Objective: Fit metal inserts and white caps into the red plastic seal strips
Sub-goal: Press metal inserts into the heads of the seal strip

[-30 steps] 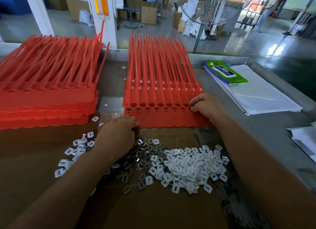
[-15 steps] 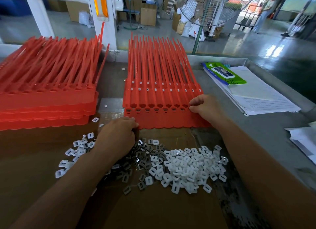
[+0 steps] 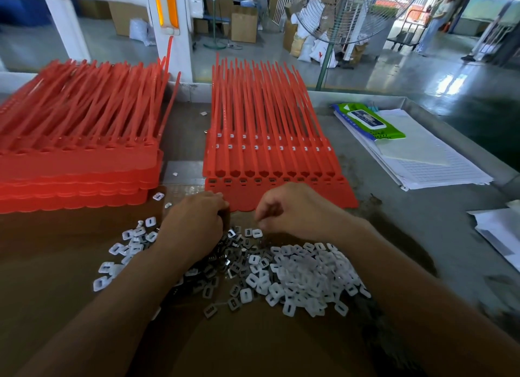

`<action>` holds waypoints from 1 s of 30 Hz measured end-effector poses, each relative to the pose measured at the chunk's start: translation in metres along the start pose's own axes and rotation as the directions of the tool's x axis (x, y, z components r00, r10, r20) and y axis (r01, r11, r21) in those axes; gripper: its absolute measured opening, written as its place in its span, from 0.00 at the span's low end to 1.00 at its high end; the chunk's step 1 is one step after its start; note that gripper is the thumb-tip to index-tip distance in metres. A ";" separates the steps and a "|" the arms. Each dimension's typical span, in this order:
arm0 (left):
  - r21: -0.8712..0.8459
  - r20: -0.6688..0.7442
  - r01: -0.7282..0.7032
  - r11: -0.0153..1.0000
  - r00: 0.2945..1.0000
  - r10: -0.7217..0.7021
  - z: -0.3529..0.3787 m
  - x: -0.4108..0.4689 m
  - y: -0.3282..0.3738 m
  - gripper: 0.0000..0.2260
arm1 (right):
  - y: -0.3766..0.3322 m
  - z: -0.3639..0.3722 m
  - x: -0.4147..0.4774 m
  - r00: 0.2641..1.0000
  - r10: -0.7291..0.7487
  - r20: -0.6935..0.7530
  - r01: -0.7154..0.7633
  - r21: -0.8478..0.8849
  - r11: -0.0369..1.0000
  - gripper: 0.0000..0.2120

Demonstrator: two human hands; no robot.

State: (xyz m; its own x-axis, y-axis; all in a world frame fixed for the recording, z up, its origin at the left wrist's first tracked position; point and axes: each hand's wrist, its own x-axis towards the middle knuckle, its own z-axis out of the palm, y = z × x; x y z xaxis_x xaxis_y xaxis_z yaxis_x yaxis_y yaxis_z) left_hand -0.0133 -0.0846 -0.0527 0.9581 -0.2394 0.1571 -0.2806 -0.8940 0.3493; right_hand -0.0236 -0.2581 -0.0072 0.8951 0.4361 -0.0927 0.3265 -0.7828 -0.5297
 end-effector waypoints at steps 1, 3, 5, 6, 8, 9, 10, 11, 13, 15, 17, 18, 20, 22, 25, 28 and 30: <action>0.004 0.001 -0.001 1.000 1.000 0.001 0.000 0.000 0.000 0.18 | -0.004 0.004 -0.001 1.000 -0.016 0.017 0.016 -0.010 1.000 0.04; 0.008 0.003 -0.001 1.000 1.000 0.001 0.000 0.000 0.000 0.18 | -0.010 0.009 -0.001 0.999 -0.037 0.037 0.038 -0.031 0.999 0.05; 0.011 0.005 -0.001 1.000 1.000 0.001 0.000 0.000 0.001 0.18 | -0.013 0.014 0.000 0.998 -0.037 0.048 0.040 -0.064 0.997 0.07; 0.012 0.007 0.001 1.000 1.000 -0.001 0.000 0.000 0.001 0.18 | -0.014 0.016 0.000 0.998 -0.031 0.048 0.034 -0.077 0.996 0.08; 0.014 0.010 0.003 1.000 1.000 -0.004 0.000 0.001 0.001 0.18 | -0.014 0.019 0.001 0.999 -0.013 0.040 0.017 -0.091 0.996 0.09; 0.015 0.009 0.004 1.000 1.000 -0.004 0.000 0.001 0.001 0.19 | -0.014 0.020 0.002 0.999 -0.006 0.035 0.009 -0.093 0.996 0.09; 0.016 0.008 0.004 1.000 1.000 -0.004 0.000 0.001 0.000 0.19 | -0.014 0.021 0.002 1.000 -0.001 0.031 0.003 -0.094 0.996 0.09; 0.017 0.006 0.004 1.000 1.000 -0.004 0.000 0.001 0.000 0.18 | -0.015 0.021 0.002 1.000 0.003 0.028 0.000 -0.091 0.996 0.08; 0.021 0.005 0.003 1.000 1.000 -0.003 0.000 0.000 0.000 0.18 | -0.015 0.022 0.001 1.000 0.004 0.020 -0.002 -0.079 0.997 0.06; 0.019 0.003 0.001 1.000 1.000 -0.001 0.000 -0.001 0.000 0.18 | -0.015 0.022 0.000 1.000 0.002 0.019 -0.001 -0.070 0.998 0.05; 0.019 0.004 -0.004 1.000 1.000 0.004 0.000 -0.001 -0.001 0.18 | -0.015 0.022 0.000 1.000 0.001 0.024 0.000 -0.057 0.998 0.04; 0.019 0.004 -0.005 1.000 1.000 0.005 0.000 -0.001 0.000 0.18 | -0.015 0.021 0.000 1.000 0.001 0.032 0.000 -0.047 0.999 0.03; 0.020 0.005 -0.005 1.000 1.000 0.005 0.000 -0.002 -0.001 0.18 | -0.015 0.020 -0.001 0.999 -0.006 0.040 0.007 -0.016 1.000 0.03; 0.022 0.007 -0.005 1.000 1.000 0.005 0.000 -0.002 -0.001 0.18 | -0.013 0.019 -0.002 0.999 -0.011 0.032 0.010 0.016 1.000 0.05; 0.027 0.011 -0.005 1.000 1.000 0.005 0.000 -0.001 -0.001 0.18 | -0.009 0.018 -0.003 1.000 -0.007 -0.001 0.007 0.072 0.997 0.03; 0.026 0.011 -0.005 1.000 1.000 0.005 0.000 -0.001 -0.002 0.18 | -0.002 0.012 -0.005 0.999 0.009 -0.050 -0.005 0.083 0.997 0.02; 0.021 0.010 -0.004 1.000 1.000 0.004 0.000 -0.002 -0.002 0.18 | 0.006 0.005 -0.007 0.995 0.042 -0.094 -0.031 0.113 0.993 0.04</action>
State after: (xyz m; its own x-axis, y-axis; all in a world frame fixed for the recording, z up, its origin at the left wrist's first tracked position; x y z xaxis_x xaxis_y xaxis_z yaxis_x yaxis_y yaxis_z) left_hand -0.0143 -0.0822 -0.0537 0.9575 -0.2469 0.1492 -0.2836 -0.9008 0.3290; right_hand -0.0292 -0.2633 -0.0139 0.9326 0.3593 -0.0355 0.2620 -0.7410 -0.6183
